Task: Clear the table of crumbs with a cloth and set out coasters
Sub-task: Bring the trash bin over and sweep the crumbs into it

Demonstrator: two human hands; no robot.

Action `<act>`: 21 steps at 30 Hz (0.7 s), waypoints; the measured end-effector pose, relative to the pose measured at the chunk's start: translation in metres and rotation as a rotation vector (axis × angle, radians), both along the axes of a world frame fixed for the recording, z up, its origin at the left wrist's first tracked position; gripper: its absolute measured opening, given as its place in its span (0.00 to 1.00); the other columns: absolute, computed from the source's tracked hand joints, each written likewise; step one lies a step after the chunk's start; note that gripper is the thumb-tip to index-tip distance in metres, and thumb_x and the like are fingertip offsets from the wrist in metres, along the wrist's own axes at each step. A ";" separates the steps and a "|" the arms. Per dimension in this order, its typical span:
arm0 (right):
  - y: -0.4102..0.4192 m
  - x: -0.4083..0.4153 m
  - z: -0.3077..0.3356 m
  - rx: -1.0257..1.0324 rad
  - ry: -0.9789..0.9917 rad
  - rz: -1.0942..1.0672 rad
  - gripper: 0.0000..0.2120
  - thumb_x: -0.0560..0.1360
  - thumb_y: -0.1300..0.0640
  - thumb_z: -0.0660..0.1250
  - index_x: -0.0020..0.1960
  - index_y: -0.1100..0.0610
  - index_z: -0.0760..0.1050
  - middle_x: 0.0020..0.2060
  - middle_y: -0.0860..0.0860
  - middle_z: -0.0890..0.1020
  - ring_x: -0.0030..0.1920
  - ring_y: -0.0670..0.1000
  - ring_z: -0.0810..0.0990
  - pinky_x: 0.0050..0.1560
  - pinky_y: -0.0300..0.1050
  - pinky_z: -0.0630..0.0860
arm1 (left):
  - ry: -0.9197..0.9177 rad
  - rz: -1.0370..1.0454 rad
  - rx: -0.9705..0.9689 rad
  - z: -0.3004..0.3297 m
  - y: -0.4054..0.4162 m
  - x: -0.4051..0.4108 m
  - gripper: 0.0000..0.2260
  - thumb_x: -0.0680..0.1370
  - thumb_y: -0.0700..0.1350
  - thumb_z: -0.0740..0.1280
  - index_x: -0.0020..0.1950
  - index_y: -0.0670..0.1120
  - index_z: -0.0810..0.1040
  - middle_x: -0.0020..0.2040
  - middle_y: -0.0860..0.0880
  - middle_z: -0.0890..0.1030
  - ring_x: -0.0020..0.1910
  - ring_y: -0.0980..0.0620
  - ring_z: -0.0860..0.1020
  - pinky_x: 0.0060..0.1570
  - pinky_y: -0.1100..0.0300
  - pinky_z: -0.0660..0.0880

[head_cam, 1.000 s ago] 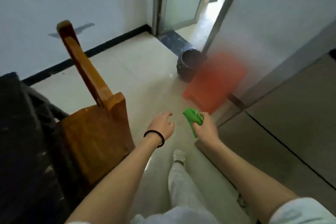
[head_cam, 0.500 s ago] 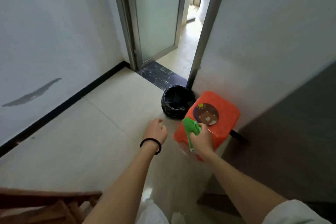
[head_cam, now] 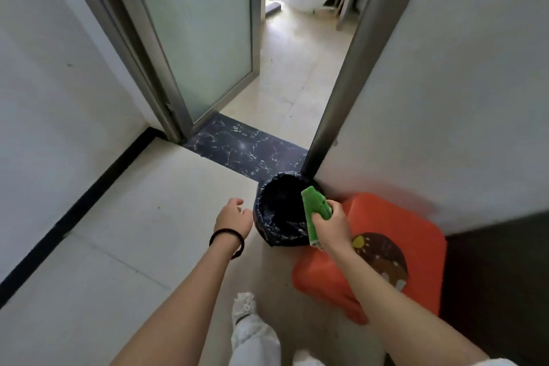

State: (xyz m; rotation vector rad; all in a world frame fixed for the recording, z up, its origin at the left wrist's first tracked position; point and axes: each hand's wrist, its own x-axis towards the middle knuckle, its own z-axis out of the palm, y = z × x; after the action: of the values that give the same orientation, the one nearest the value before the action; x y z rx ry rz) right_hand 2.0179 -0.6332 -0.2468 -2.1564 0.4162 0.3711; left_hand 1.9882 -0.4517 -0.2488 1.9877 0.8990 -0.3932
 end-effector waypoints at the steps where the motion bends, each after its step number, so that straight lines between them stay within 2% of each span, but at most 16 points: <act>1: 0.005 0.015 -0.020 -0.004 0.004 -0.007 0.15 0.71 0.59 0.65 0.58 0.57 0.72 0.49 0.55 0.80 0.50 0.57 0.78 0.50 0.47 0.72 | 0.030 -0.002 -0.017 -0.024 0.004 0.014 0.18 0.78 0.41 0.58 0.68 0.43 0.68 0.65 0.41 0.74 0.63 0.43 0.72 0.61 0.56 0.67; 5: 0.021 0.060 -0.102 -0.025 0.048 -0.030 0.16 0.72 0.57 0.64 0.59 0.55 0.71 0.52 0.54 0.79 0.52 0.57 0.78 0.54 0.51 0.74 | 0.148 0.085 -0.133 -0.129 0.008 0.060 0.20 0.77 0.41 0.59 0.70 0.44 0.66 0.66 0.42 0.73 0.64 0.43 0.72 0.62 0.56 0.67; 9: 0.033 0.097 -0.199 -0.064 0.090 -0.056 0.17 0.72 0.56 0.63 0.60 0.54 0.70 0.55 0.54 0.78 0.53 0.57 0.77 0.51 0.46 0.72 | 0.181 0.171 -0.220 -0.248 0.001 0.097 0.25 0.76 0.44 0.62 0.73 0.43 0.60 0.69 0.40 0.68 0.65 0.41 0.70 0.64 0.50 0.69; 10: 0.036 0.106 -0.236 -0.077 0.102 -0.068 0.17 0.72 0.56 0.63 0.61 0.54 0.70 0.55 0.54 0.78 0.54 0.57 0.77 0.50 0.46 0.71 | 0.187 0.185 -0.244 -0.292 -0.005 0.107 0.28 0.76 0.45 0.63 0.73 0.42 0.57 0.70 0.40 0.67 0.66 0.40 0.69 0.65 0.49 0.69; 12: 0.040 0.119 -0.259 -0.075 0.106 -0.102 0.18 0.72 0.56 0.62 0.61 0.54 0.69 0.56 0.54 0.77 0.54 0.57 0.77 0.51 0.47 0.71 | 0.194 0.284 -0.321 -0.324 -0.015 0.118 0.33 0.75 0.47 0.67 0.74 0.41 0.54 0.71 0.40 0.65 0.67 0.39 0.69 0.64 0.49 0.69; 14: 0.041 0.130 -0.302 -0.090 0.088 -0.103 0.18 0.72 0.56 0.62 0.62 0.54 0.69 0.57 0.54 0.77 0.54 0.56 0.77 0.51 0.47 0.71 | 0.206 0.403 -0.389 -0.383 -0.030 0.121 0.36 0.72 0.46 0.71 0.73 0.42 0.55 0.69 0.39 0.68 0.64 0.38 0.72 0.62 0.47 0.71; 15: 0.040 0.135 -0.308 -0.101 0.080 -0.110 0.18 0.73 0.56 0.62 0.62 0.54 0.69 0.57 0.54 0.77 0.54 0.56 0.77 0.51 0.47 0.71 | 0.211 0.460 -0.408 -0.395 -0.033 0.121 0.34 0.71 0.44 0.71 0.72 0.44 0.57 0.66 0.40 0.71 0.61 0.38 0.73 0.60 0.45 0.73; 17: 0.036 0.142 -0.324 -0.112 0.075 -0.117 0.17 0.73 0.57 0.62 0.62 0.54 0.69 0.57 0.53 0.77 0.54 0.56 0.76 0.51 0.47 0.71 | 0.242 0.524 -0.392 -0.434 -0.037 0.117 0.25 0.71 0.38 0.67 0.67 0.45 0.66 0.60 0.40 0.76 0.56 0.38 0.76 0.58 0.45 0.75; 19: 0.031 0.143 -0.323 -0.133 0.072 -0.122 0.18 0.73 0.57 0.62 0.62 0.54 0.69 0.57 0.53 0.77 0.55 0.56 0.76 0.53 0.47 0.71 | 0.256 0.521 -0.351 -0.447 -0.036 0.111 0.19 0.68 0.39 0.64 0.58 0.45 0.73 0.55 0.40 0.79 0.52 0.38 0.78 0.56 0.45 0.76; 21: 0.027 0.136 -0.310 -0.135 0.063 -0.118 0.18 0.73 0.57 0.62 0.63 0.54 0.69 0.57 0.53 0.77 0.56 0.55 0.76 0.52 0.46 0.70 | 0.260 0.516 -0.336 -0.437 -0.031 0.104 0.16 0.66 0.40 0.64 0.54 0.45 0.75 0.53 0.40 0.81 0.50 0.38 0.79 0.55 0.45 0.77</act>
State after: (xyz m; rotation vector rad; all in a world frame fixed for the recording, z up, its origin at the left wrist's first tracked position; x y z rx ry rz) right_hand 2.1543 -0.6060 -0.5566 -2.2429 0.6166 0.3540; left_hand 2.0923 -0.4826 -0.6858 1.3568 1.3665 -0.4720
